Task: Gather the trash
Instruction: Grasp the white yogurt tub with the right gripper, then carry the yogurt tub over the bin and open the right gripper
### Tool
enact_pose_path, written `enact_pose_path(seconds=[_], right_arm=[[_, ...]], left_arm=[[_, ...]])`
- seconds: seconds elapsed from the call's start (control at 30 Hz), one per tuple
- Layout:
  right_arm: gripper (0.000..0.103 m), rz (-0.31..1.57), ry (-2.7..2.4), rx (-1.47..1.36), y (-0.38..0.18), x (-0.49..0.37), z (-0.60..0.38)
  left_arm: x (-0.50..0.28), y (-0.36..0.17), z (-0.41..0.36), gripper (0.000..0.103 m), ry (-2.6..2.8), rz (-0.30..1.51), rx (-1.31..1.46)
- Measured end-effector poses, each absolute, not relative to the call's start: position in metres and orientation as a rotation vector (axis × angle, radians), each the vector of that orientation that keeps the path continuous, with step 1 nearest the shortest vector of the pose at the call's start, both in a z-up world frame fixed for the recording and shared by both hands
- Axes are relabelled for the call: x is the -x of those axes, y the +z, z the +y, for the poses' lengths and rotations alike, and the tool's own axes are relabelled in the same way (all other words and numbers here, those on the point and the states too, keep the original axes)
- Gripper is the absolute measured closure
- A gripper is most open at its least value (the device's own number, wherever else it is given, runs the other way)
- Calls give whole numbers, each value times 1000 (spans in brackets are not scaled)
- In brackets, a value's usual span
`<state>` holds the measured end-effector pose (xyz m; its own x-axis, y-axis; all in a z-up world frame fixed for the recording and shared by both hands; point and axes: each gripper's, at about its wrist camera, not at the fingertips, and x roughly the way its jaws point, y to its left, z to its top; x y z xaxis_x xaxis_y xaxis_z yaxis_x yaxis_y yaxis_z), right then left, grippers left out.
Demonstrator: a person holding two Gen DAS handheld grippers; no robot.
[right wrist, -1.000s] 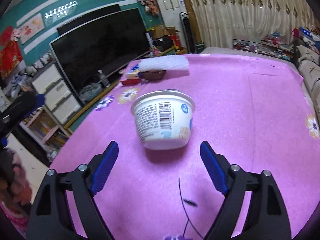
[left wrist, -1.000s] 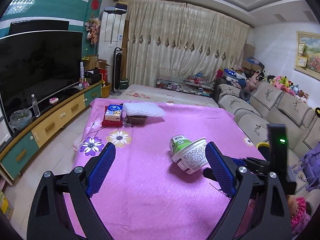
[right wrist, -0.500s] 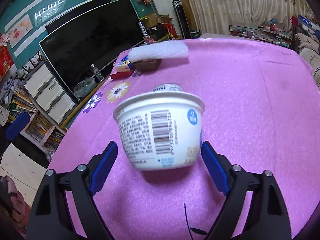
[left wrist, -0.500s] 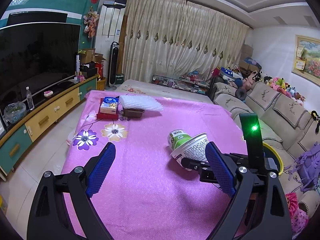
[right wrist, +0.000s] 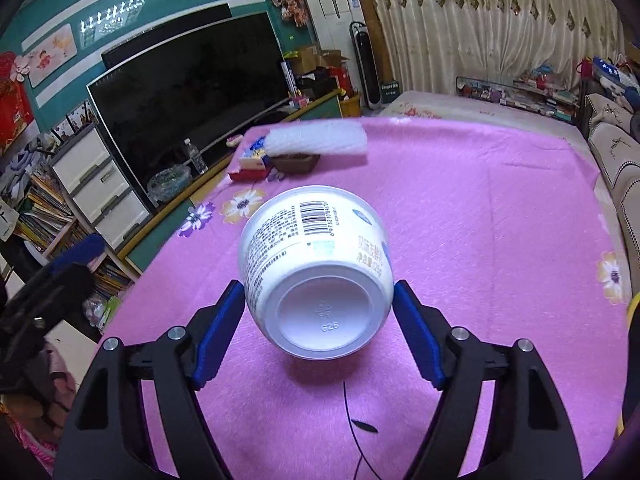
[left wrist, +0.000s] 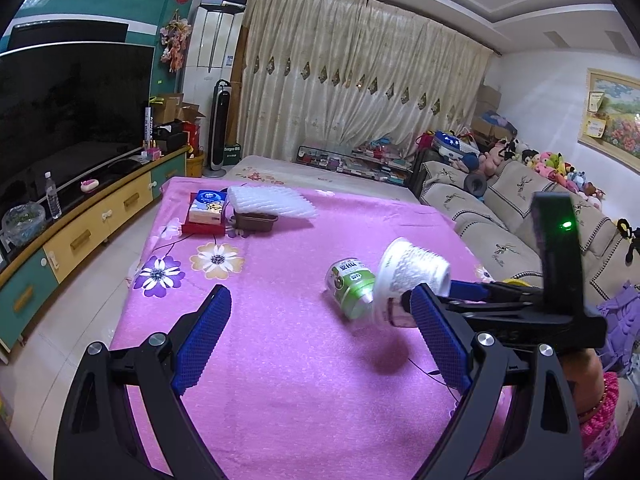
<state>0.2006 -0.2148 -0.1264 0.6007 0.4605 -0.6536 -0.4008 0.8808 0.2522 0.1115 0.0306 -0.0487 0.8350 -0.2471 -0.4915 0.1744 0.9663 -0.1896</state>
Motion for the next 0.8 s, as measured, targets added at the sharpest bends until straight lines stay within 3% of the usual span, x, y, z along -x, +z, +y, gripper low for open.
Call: enact_pose_path(seconds=[0.43, 0.8], right_arm=[[31, 701, 376, -101, -101, -163, -283], [31, 722, -79, -224, -129, -158, -461]], left_arm=[[-113, -49, 15, 13, -246, 542, 113], [-153, -66, -31, 13, -288, 643, 98]])
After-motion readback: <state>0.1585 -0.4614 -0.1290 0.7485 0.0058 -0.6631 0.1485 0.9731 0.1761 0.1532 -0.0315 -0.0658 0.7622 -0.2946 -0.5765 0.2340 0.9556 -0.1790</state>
